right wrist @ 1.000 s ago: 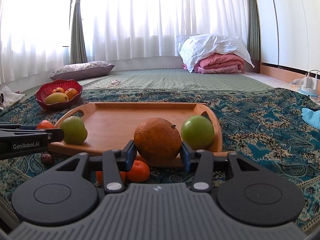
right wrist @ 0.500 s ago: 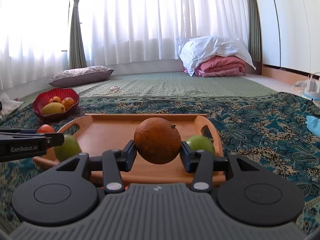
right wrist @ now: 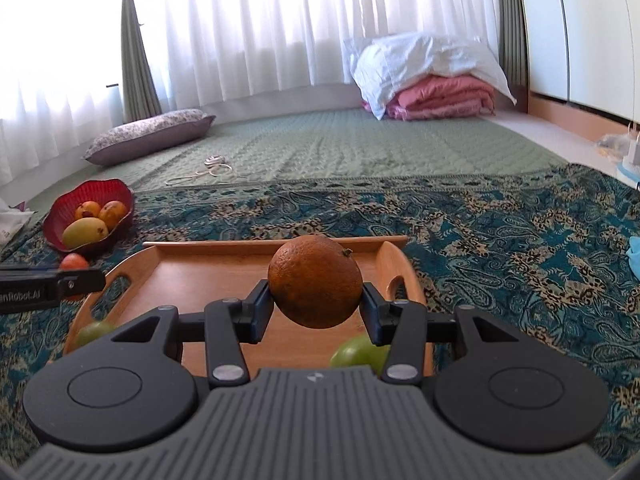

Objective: Organize fruits

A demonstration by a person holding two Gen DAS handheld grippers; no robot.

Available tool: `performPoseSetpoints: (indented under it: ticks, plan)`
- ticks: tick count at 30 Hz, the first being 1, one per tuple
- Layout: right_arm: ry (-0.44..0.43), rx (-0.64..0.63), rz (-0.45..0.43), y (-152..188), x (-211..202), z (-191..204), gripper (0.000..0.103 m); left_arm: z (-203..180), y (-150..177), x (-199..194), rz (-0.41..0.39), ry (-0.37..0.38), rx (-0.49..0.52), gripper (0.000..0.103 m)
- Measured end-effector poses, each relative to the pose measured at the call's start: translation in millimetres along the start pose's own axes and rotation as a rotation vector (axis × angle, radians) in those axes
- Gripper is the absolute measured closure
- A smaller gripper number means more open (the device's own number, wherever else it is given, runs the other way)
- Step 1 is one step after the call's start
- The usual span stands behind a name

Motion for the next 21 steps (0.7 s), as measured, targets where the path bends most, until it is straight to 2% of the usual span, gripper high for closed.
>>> performPoseSetpoints:
  ticks: [4, 8, 21]
  plan:
    - [0.014, -0.006, 0.058, -7.2, 20.1, -8.1, 0.053, 6.5, -2.0, 18.0, 0.059, -0.020, 0.026, 0.068]
    - [0.026, -0.026, 0.120, -3.5, 39.2, -12.5, 0.053, 11.8, 3.5, 37.3, 0.126, -0.027, 0.009, 0.068]
    - [0.066, -0.081, 0.211, 16.7, 67.6, -15.4, 0.053, 25.9, 15.7, 70.1, 0.227, -0.076, 0.003, 0.068]
Point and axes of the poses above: each gripper's, at about its wrist camera, not at the fingertips, and x roughly the way its jaws point, z to its left, y to its underside, the point moved 10 cm from there along x, roughly the way its jaws point, and after that the axes turned 10 degrees about y, right-handed, at the moved point
